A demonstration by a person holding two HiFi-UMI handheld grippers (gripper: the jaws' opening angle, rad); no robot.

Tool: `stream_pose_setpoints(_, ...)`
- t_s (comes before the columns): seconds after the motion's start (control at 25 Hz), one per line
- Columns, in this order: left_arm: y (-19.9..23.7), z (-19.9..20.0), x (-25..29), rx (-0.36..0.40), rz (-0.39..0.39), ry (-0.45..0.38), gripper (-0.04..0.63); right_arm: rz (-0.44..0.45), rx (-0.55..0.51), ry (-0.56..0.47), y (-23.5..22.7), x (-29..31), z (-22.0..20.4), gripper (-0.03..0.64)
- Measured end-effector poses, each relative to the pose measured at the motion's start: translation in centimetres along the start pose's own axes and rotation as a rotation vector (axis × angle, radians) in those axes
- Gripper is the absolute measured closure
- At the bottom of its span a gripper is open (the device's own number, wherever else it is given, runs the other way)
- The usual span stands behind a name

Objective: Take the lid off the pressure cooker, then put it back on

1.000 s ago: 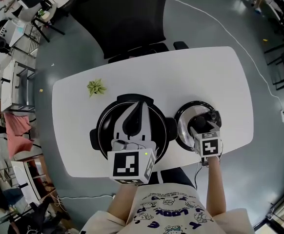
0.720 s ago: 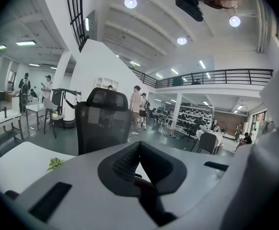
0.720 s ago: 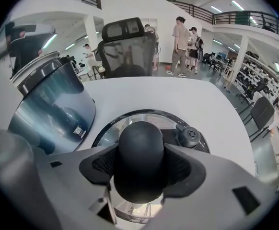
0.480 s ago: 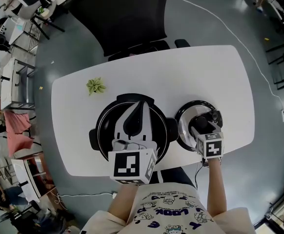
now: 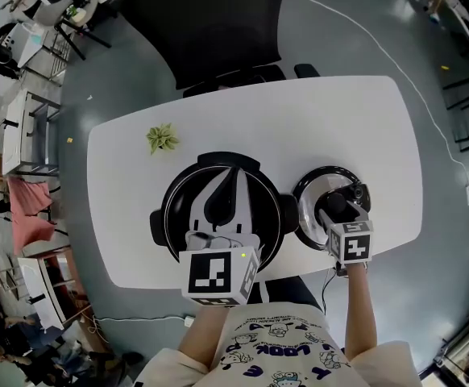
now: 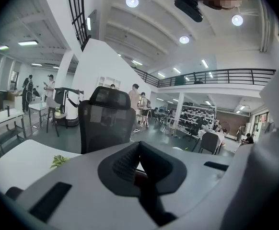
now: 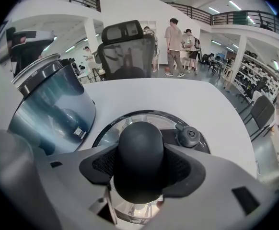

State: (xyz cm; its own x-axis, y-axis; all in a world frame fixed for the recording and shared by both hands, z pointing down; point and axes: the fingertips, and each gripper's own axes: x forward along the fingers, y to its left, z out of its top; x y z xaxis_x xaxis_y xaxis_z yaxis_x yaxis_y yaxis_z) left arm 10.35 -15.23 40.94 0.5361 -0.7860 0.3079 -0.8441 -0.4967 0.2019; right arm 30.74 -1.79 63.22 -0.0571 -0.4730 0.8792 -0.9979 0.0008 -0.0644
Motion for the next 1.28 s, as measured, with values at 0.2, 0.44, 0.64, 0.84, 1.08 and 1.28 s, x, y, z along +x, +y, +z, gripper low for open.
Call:
stream_pose_setpoints(0.2, 0.6, 0.3, -0.4, -0.005, 0.015, -0.005, 0.581, 0.023, 0.017, 0.01, 0.1, -0.4, 0.0, 0.324)
stream_pose_setpoints(0.44, 0.8, 0.9, -1.1, -0.005, 0.019, -0.021, 0.581, 0.033, 0.08, -0.009, 0.0, -2.4, 1.0, 0.324)
stream_pose_setpoints(0.64, 0.9, 1.3, -1.4, -0.013, 0.013, -0.037, 0.581, -0.004, 0.064, -0.029, -0.8, -5.3, 2.9, 0.324)
stream_pose_setpoints(0.84, 0.6, 2.2, -1.9, -0.019, 0.008, -0.053, 0.581, -0.019, 0.046, -0.05, -1.8, -8.8, 4.9, 0.324)
stream_pose_setpoints(1.08, 0.4, 3.4, -3.0, -0.028, 0.003, -0.08, 0.581, 0.003, 0.035, -0.065, -2.3, -12.6, 6.8, 0.324)
stream_pose_setpoints(1.28, 1.1, 4.3, -4.0, -0.035, 0.017, -0.102, 0.581, 0.027, -0.003, -0.074, -1.9, -15.2, 8.8, 0.324)
